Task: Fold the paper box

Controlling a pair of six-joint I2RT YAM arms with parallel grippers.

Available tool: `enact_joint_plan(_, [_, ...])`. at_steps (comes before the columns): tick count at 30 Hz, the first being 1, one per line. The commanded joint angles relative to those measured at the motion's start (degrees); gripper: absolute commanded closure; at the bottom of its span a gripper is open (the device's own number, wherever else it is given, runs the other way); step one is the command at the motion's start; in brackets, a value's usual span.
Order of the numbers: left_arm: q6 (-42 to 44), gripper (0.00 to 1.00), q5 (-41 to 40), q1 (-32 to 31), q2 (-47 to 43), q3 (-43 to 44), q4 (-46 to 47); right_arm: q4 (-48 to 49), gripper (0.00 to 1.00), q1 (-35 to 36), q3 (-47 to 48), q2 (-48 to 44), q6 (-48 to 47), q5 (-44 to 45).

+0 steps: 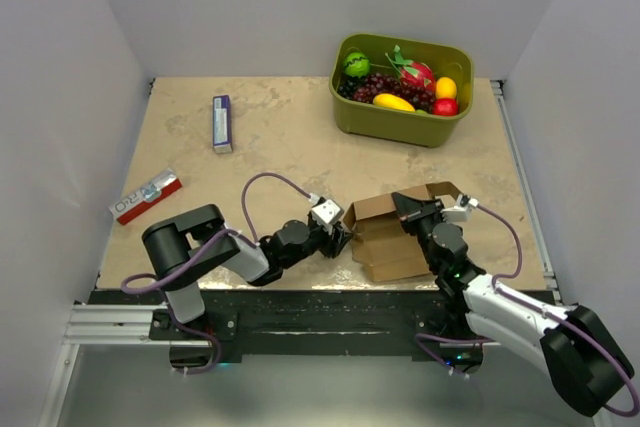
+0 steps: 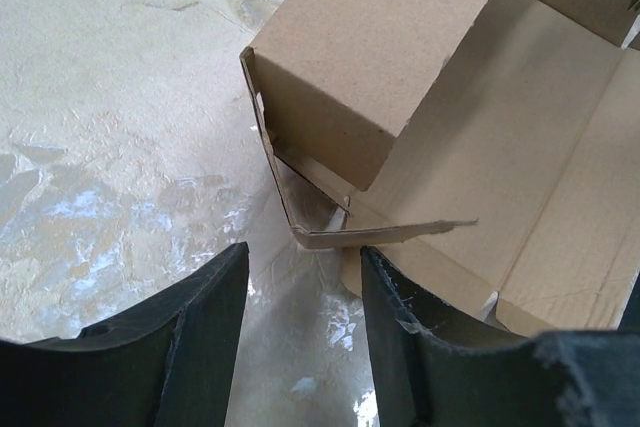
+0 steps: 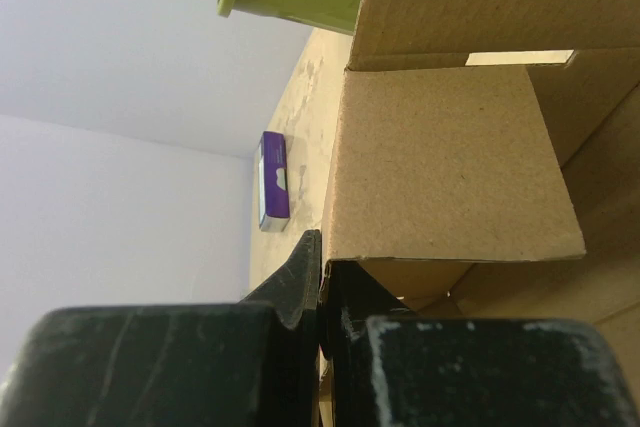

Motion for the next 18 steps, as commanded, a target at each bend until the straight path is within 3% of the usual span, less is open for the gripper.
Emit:
enact_joint_plan(1, [1.98, 0.46, 0.80, -0.15, 0.83, 1.57, 3.79, -3.22, 1.00, 0.32, -6.43, -0.46, -2.32, 3.45])
enact_joint_plan(18, [0.32, 0.46, 0.46, -0.94, 4.87, 5.88, 4.58, -3.05, 1.00, 0.32, -6.43, 3.58, 0.06, 3.89])
